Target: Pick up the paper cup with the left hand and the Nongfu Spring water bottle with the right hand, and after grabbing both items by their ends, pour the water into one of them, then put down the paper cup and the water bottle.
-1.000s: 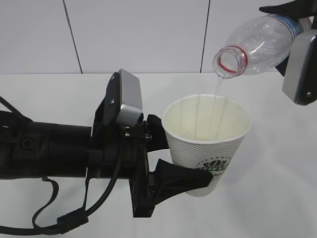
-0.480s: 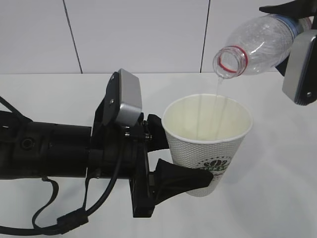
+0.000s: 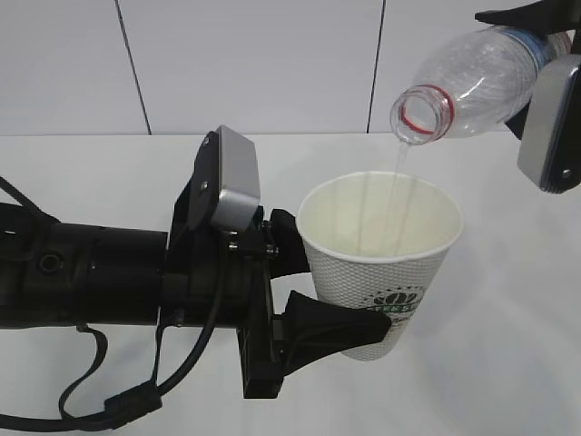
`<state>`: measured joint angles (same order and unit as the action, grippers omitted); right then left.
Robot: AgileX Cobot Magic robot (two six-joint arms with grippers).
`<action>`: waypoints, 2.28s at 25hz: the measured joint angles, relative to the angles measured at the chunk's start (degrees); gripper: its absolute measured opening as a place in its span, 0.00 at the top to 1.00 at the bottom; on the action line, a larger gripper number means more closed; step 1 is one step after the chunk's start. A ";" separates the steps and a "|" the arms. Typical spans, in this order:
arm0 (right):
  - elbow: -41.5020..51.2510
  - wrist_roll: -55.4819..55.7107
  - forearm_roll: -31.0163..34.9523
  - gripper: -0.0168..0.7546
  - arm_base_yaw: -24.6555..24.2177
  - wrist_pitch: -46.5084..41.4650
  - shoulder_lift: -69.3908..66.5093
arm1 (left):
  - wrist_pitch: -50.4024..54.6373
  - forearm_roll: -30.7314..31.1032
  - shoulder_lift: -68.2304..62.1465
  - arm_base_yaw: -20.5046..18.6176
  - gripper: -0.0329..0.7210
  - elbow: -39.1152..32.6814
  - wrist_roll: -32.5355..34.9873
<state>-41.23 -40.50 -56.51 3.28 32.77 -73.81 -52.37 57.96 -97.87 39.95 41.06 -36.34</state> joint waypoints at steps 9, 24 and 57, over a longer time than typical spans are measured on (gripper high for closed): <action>-0.10 -0.14 0.12 0.35 0.00 0.12 0.00 | 0.00 0.00 0.00 0.00 0.27 0.00 0.00; -0.10 -0.17 0.12 0.35 0.00 0.22 0.00 | 0.00 0.00 0.00 0.00 0.27 0.00 0.00; -0.10 -0.28 0.12 0.35 0.00 0.22 0.00 | -0.51 0.00 0.00 0.00 0.27 0.00 0.00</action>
<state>-41.33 -40.78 -56.40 3.28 32.99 -73.81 -52.88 57.96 -97.87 39.95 41.06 -36.34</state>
